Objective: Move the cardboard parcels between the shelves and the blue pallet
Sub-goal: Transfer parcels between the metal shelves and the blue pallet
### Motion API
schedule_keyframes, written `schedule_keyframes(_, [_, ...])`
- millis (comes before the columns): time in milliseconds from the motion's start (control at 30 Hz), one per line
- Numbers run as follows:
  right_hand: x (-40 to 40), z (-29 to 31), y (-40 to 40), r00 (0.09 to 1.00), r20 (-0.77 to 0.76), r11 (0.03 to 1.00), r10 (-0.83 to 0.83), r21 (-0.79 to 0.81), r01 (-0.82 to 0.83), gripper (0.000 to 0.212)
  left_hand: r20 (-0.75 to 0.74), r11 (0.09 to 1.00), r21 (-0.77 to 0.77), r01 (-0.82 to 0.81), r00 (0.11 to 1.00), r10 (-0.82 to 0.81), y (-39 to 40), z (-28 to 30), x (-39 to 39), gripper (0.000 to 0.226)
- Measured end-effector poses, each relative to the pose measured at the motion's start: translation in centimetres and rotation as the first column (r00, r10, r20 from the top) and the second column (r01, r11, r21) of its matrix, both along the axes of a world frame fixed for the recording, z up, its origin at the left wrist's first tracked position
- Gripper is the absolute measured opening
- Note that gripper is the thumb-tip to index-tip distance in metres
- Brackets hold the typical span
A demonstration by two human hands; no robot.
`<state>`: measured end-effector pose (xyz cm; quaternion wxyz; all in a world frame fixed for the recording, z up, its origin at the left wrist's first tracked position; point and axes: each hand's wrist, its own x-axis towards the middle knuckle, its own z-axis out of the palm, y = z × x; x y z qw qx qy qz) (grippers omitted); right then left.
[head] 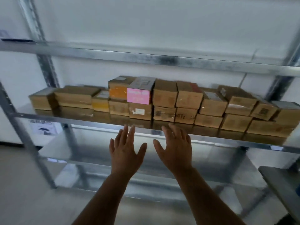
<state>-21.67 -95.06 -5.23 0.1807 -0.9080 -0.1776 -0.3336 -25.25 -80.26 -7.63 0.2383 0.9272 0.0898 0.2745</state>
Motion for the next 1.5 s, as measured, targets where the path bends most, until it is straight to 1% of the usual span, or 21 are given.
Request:
schedule_keyframes(100, [-0.1,-0.4,6.1,0.998,-0.001,0.998,0.069,-0.007,-0.069,0.051,0.006,0.997,-0.026,-0.068,0.998,0.068,5.8,-0.3,-1.5,0.074])
schedule_keyframes(200, [-0.4,-0.8,11.6,0.988,-0.045,0.989,0.146,-0.016,-0.147,0.052,-0.012,0.988,-0.028,-0.155,0.988,0.154,10.8,-0.4,-3.2,0.074])
schedule_keyframes(433, [-0.7,-2.3,22.3,0.948,-0.091,0.951,0.304,-0.035,-0.308,0.05,-0.054,0.946,-0.059,-0.319,0.947,0.316,19.7,-1.5,-6.6,0.076])
schedule_keyframes(567, [0.5,-3.3,26.8,0.923,-0.122,0.928,0.366,-0.018,-0.371,0.053,-0.079,0.93,-0.074,-0.361,0.931,0.356,23.6,-2.6,-6.2,0.083])
schedule_keyframes(700, [4.0,-4.1,30.9,0.896,-0.179,0.909,0.406,-0.024,-0.417,0.058,-0.089,0.928,-0.056,-0.368,0.928,0.362,27.4,-3.5,-3.7,0.081])
schedule_keyframes(833, [8.1,-3.8,34.6,0.904,-0.191,0.921,0.382,-0.004,-0.389,0.057,-0.134,0.937,0.029,-0.349,0.927,0.35,31.5,-2.9,0.3,0.082])
schedule_keyframes(933, [11.4,-3.3,36.4,0.927,-0.158,0.94,0.339,0.015,-0.341,0.054,-0.133,0.945,0.038,-0.325,0.936,0.327,33.6,-1.9,4.8,0.082])
schedule_keyframes(1100, [16.3,-3.0,37.2,0.971,-0.087,0.975,0.222,0.022,-0.221,0.051,-0.136,0.971,0.07,-0.229,0.962,0.237,34.8,-1.9,11.5,0.081])
schedule_keyframes(1267, [20.4,-3.0,36.9,0.967,-0.158,0.98,0.199,0.025,-0.198,0.051,-0.15,0.99,0.063,-0.129,0.979,0.137,35.6,-2.4,16.2,0.08])
schedule_keyframes(1367, [22.7,-2.5,37.1,0.972,-0.176,0.987,0.158,0.02,-0.157,0.053,-0.14,0.997,0.053,-0.06,0.988,0.067,36.1,-2.3,19.2,0.078])
schedule_keyframes(1500, [26.1,-1.8,37.4,0.982,-0.171,0.996,0.084,0.054,-0.076,0.051,-0.119,0.998,0.055,0.034,0.993,-0.027,37.0,-1.9,24.0,0.079])
